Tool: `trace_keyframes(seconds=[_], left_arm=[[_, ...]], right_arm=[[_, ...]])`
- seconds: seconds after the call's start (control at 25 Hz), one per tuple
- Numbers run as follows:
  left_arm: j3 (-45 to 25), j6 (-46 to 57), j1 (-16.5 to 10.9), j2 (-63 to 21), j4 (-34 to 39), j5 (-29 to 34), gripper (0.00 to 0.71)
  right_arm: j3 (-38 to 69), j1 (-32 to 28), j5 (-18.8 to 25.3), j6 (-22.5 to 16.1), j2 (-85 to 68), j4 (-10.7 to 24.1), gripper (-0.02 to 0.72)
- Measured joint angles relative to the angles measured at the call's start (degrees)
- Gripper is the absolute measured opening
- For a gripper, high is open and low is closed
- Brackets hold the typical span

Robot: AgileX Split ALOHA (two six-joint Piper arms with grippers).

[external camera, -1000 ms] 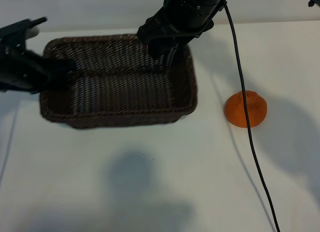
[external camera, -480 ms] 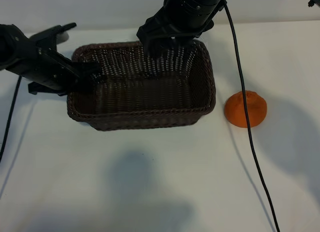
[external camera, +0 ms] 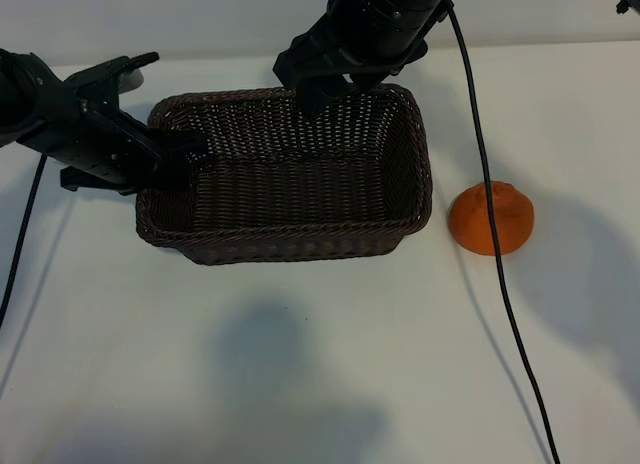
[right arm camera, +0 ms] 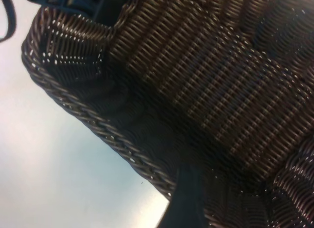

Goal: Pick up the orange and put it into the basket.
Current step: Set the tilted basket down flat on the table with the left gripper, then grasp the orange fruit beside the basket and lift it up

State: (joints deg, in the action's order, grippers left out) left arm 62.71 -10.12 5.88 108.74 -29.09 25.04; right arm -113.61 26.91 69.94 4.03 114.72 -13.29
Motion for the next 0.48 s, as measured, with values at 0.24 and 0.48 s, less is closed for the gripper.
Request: trace_keyframes(seconds=[0.24,0.48], left_arm=[[0.0,-0.04,0.0,0.0,-0.93,0.53,0.464],[0.0,-0.04,0.0,-0.42,-0.98,2.11,0.648]], right_arm=[[0.0,0.0,0.0,0.46,0.0,0.0,0.595],[0.0,0.0,0.0,0.72,0.0,0.0,0.595]])
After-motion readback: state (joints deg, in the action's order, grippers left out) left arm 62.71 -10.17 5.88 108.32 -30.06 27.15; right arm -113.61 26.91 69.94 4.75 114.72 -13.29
